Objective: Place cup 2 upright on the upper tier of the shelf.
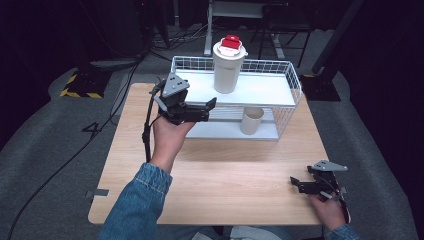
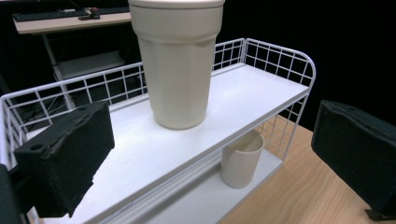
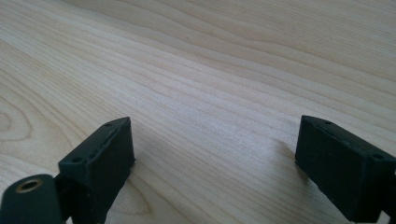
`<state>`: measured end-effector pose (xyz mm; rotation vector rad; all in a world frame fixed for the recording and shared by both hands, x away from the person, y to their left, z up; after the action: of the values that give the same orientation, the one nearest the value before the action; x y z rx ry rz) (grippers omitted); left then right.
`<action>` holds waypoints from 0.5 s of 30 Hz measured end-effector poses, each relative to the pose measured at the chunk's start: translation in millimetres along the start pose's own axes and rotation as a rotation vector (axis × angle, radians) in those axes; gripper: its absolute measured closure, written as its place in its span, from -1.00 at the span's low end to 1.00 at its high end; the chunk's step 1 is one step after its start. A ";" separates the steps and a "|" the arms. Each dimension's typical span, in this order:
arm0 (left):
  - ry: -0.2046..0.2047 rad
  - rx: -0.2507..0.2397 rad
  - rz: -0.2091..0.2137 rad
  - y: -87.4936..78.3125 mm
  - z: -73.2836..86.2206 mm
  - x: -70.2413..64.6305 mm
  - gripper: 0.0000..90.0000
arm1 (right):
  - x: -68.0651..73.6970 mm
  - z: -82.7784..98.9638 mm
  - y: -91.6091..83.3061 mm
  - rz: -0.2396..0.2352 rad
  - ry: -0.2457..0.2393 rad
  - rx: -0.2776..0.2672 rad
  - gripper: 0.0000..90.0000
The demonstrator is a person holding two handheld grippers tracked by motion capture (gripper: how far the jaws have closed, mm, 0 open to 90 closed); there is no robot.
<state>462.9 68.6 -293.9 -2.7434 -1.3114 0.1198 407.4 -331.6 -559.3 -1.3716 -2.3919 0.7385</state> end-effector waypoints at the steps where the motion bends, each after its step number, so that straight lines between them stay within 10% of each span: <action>1: 0.001 0.002 -0.003 -3.2 1.5 0.2 -1.00 | 0.0 0.0 0.0 0.000 0.000 0.000 -0.73; 15: 0.001 0.040 0.015 -52.2 27.8 -4.2 -1.00 | 0.0 0.0 0.0 0.000 0.000 0.000 -0.73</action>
<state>416.8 99.4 -315.0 -2.7203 -1.2744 0.1443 407.4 -331.6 -559.3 -1.3720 -2.3918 0.7385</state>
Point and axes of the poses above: each handheld gripper's, and its own axes: y roughly forward along the jaws, z roughly out of its underside, x roughly to its left, the point moved 8 cm from there along y, roughly forward along the jaws, and after that the axes turned 9 degrees about -x, right-handed, at the moved point
